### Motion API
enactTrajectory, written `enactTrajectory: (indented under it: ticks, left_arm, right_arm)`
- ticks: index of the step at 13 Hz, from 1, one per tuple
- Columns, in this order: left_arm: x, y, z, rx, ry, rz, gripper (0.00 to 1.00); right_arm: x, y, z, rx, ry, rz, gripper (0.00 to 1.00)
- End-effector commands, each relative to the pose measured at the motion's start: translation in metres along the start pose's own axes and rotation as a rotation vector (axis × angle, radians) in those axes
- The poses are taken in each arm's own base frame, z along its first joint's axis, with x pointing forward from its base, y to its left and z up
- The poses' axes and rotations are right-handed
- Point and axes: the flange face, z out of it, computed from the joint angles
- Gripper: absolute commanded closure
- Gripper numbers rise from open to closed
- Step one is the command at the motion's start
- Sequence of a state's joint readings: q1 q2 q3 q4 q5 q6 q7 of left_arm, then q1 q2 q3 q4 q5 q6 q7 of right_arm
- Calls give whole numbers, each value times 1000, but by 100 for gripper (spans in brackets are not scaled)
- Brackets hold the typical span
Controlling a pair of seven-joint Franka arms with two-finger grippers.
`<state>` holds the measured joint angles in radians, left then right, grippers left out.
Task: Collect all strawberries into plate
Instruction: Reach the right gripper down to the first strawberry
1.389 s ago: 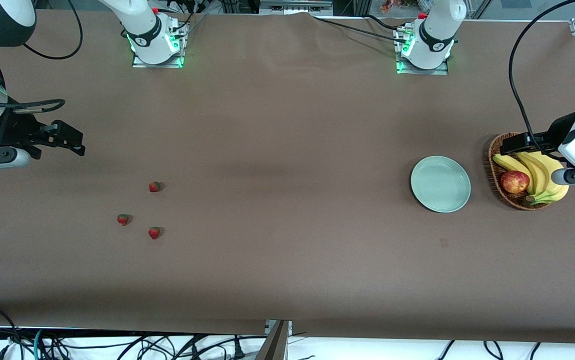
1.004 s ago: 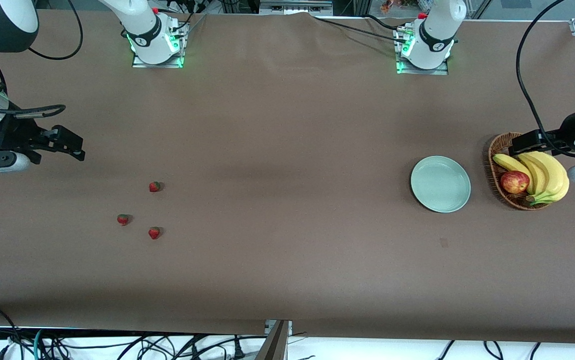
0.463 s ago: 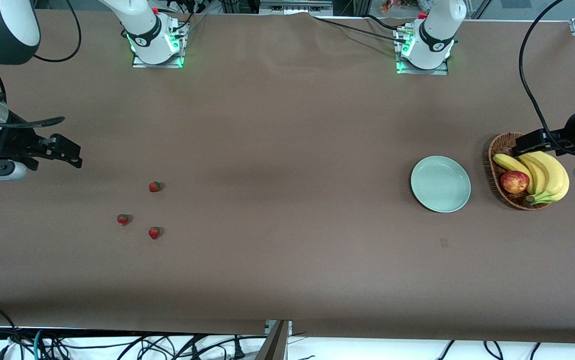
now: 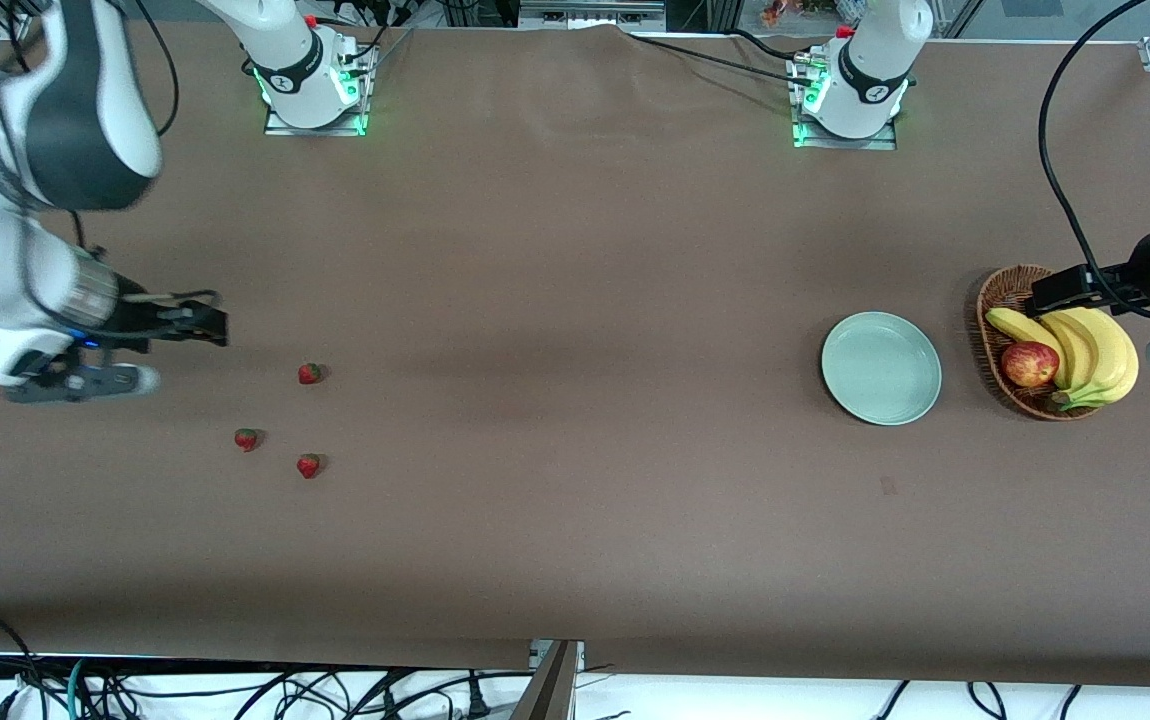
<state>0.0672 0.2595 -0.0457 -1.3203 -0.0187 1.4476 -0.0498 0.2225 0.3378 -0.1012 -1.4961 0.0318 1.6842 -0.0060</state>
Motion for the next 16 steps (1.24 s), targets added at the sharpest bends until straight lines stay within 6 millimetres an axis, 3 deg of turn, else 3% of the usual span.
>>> enactTrajectory:
  ticks: [1,2,4,8,9,12,15,16]
  left_arm:
    - [-3,6,-10,1,11,29,0]
    - [-10,8,-21,2,32,26,0]
    - [-20,12,-18,2,37,28,0]
    - [-24,14,-15,5,41,38,0]
    - [-24,13,-11,7,32,38,0]
    - [-26,14,-8,12,26,40,0]
    - [-26,10,-8,15,26,35,0]
    - [-25,9,-7,14,27,34,0]
  right_arm:
    - [6,-24,32,-12,-78,-45,0]
    - [7,-31,59,-12,-117,-55,0]
    - [4,-32,109,-12,-93,-58,0]
    - [5,-24,232,-24,69,-51,0]
    - [7,-22,252,-28,59,-51,0]
    - [2,-18,271,-29,24,-44,0]
    - [-2,-13,276,-30,10,-40,1]
    - [-5,-9,280,-30,1,-38,6]
